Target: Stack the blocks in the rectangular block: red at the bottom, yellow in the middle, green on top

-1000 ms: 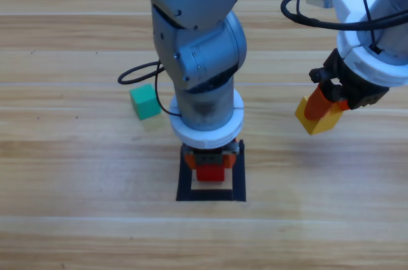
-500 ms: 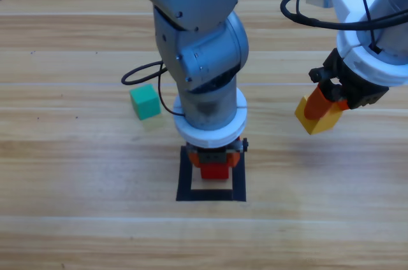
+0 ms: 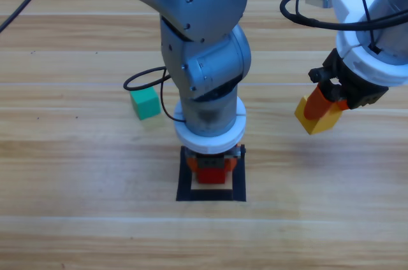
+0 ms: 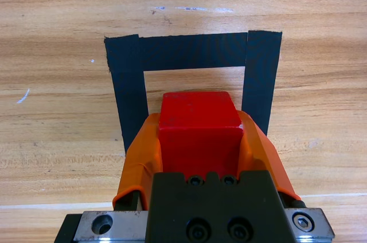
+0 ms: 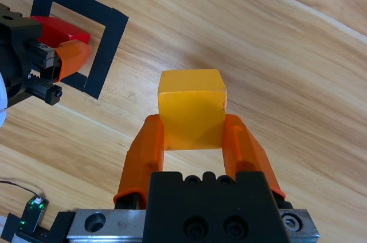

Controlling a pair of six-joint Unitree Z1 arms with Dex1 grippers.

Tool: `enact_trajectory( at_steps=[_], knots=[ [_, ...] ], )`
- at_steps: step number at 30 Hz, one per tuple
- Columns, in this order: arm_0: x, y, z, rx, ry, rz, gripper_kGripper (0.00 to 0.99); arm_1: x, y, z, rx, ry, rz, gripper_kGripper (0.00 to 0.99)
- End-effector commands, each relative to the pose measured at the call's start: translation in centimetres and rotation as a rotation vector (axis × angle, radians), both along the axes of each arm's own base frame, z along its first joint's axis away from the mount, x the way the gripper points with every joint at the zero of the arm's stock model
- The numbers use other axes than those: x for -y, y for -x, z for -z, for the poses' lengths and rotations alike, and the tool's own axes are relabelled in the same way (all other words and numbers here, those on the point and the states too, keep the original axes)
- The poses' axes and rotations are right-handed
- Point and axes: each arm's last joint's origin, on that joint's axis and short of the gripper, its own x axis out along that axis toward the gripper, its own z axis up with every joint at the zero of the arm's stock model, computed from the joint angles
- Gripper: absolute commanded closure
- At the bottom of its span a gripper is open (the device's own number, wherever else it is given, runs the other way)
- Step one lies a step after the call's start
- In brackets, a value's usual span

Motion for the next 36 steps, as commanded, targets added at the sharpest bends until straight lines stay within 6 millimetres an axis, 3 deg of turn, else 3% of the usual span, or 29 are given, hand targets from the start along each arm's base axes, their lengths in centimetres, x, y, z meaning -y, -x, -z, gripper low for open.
enact_trajectory(
  at_steps=[1,21,26,31,36],
  knots=[
    [-0.1,-0.8,2.3,-0.014,-0.044,-0.007,0.959,-1.6,-0.2,2.0,-0.047,0.034,-0.038,0.990],
    [-0.2,-0.8,2.1,-0.012,-0.043,-0.013,0.829,-1.6,-0.2,2.2,-0.051,0.038,-0.040,0.990],
    [0.0,-0.9,2.2,-0.011,-0.040,-0.021,0.596,-1.5,-0.2,2.2,-0.055,0.042,-0.040,0.990],
    [0.0,-0.9,1.9,-0.003,-0.033,-0.029,0.133,-1.5,-0.2,2.2,-0.053,0.041,-0.040,0.990],
    [-0.1,-0.8,1.2,0.007,-0.027,-0.034,0.011,-1.6,-0.3,2.1,-0.051,0.038,-0.040,0.990]
  ],
)
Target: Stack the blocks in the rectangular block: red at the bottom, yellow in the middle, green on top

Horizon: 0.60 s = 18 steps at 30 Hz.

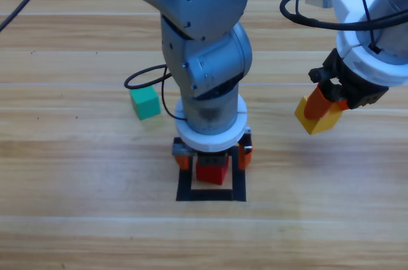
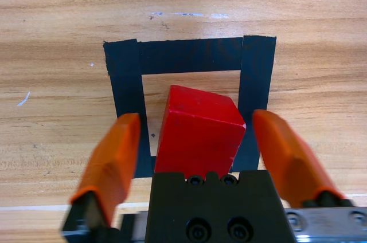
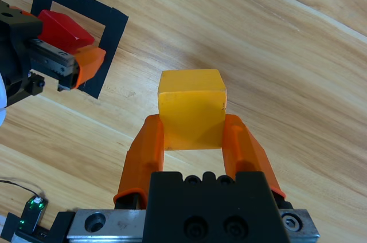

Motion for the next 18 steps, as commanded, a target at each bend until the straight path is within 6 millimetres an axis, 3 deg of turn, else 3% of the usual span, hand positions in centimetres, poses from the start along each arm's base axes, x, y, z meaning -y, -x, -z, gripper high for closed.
enact_trajectory(
  at_steps=[1,7,18],
  knots=[
    [-0.3,-0.6,1.4,-0.001,-0.030,-0.031,0.011,-1.6,-0.2,2.1,-0.052,0.038,-0.037,0.990],
    [-0.4,-0.6,0.6,0.020,-0.022,-0.045,0.010,-1.3,-0.1,0.9,-0.045,0.042,0.000,0.990],
    [-0.9,0.1,-5.7,0.112,0.070,-0.045,0.011,-2.2,1.4,-0.4,-0.049,0.065,0.106,0.990]
  ],
)
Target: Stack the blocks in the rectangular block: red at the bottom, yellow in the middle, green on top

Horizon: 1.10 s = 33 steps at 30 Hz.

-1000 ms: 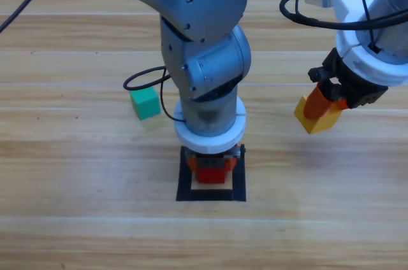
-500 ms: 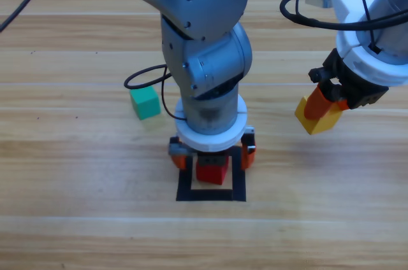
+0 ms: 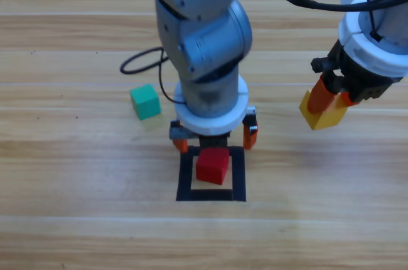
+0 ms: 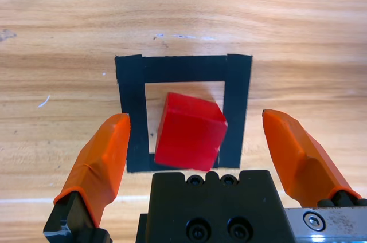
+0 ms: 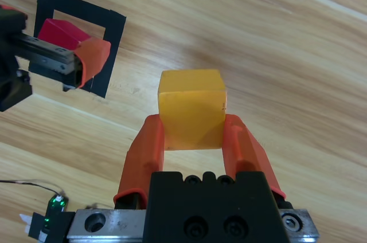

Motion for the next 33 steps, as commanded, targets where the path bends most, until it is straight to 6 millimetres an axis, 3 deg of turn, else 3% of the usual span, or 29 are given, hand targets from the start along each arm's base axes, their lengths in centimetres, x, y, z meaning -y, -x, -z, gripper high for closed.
enact_trajectory(
  at_steps=[1,6,8,11,14,16,19,22,25,33],
  knots=[
    [-1.1,0.4,-4.4,0.070,0.058,-0.014,0.011,-2.1,1.2,0.8,-0.027,0.057,0.016,0.990],
    [-4.1,2.5,-11.0,0.169,0.099,-0.028,0.013,-4.2,1.9,-0.5,-0.038,0.091,0.076,0.990],
    [-6.4,3.1,-13.4,0.206,0.073,-0.046,0.013,-5.3,2.0,-0.4,-0.058,0.104,0.101,0.990],
    [-10.8,2.3,-15.7,0.203,0.012,-0.067,0.013,-6.6,2.4,-0.2,-0.075,0.101,0.132,0.990],
    [-15.7,0.0,-16.5,0.166,-0.040,-0.017,0.025,-7.8,2.8,0.3,-0.099,0.086,0.167,0.990],
    [-19.5,-2.2,-15.5,0.090,-0.055,0.081,0.027,-8.7,2.6,1.2,-0.124,0.086,0.204,0.990],
    [-21.9,-2.9,-15.0,0.069,-0.108,0.161,0.011,-10.3,2.1,2.5,-0.160,0.094,0.240,0.990],
    [-23.8,-2.4,-16.0,0.096,-0.132,0.218,0.000,-11.9,1.5,3.4,-0.188,0.091,0.257,0.990],
    [-24.1,-2.3,-17.1,0.139,-0.122,0.276,0.005,-13.1,0.8,4.4,-0.214,0.083,0.300,0.990],
    [-23.6,-3.2,-15.9,0.093,-0.073,0.338,0.004,-15.0,0.4,5.3,-0.248,0.044,0.414,0.990]
  ],
)
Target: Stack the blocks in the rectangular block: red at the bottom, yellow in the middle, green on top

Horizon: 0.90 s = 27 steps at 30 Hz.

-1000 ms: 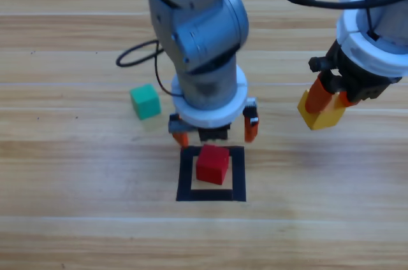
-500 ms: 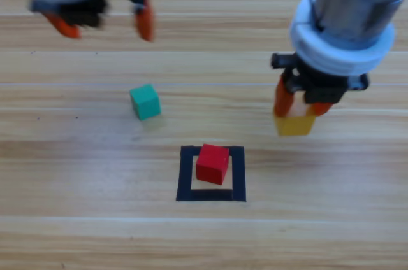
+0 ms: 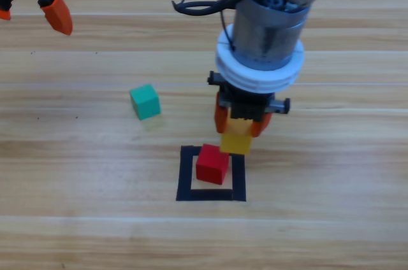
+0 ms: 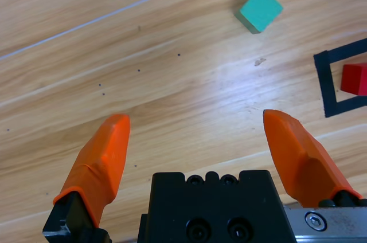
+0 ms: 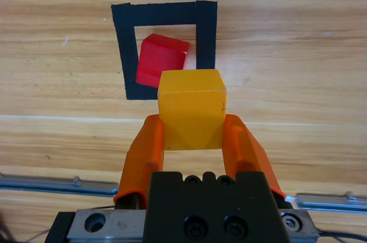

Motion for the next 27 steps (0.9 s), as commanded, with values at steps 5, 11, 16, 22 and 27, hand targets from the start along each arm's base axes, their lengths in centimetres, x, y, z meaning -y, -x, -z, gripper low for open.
enact_trajectory(
  at_steps=[5,11,16,22,27],
  knots=[
    [-0.1,-0.6,1.2,-0.074,0.086,0.083,0.021,-3.5,0.0,4.8,-0.099,0.044,0.060,0.990],
    [-0.3,-1.0,1.5,-0.083,0.129,0.093,0.021,-4.7,-0.3,5.9,-0.110,0.061,0.061,0.990],
    [-0.3,-1.2,2.1,-0.097,0.134,0.087,0.021,-5.0,-0.6,6.5,-0.113,0.082,0.070,0.990],
    [-0.3,-1.1,3.1,-0.106,0.141,0.079,0.021,-5.0,-0.7,6.6,-0.103,0.088,0.071,0.990],
    [-0.2,-1.2,3.5,-0.110,0.149,0.069,0.021,-5.0,-0.7,6.5,-0.098,0.093,0.071,0.990]
  ],
)
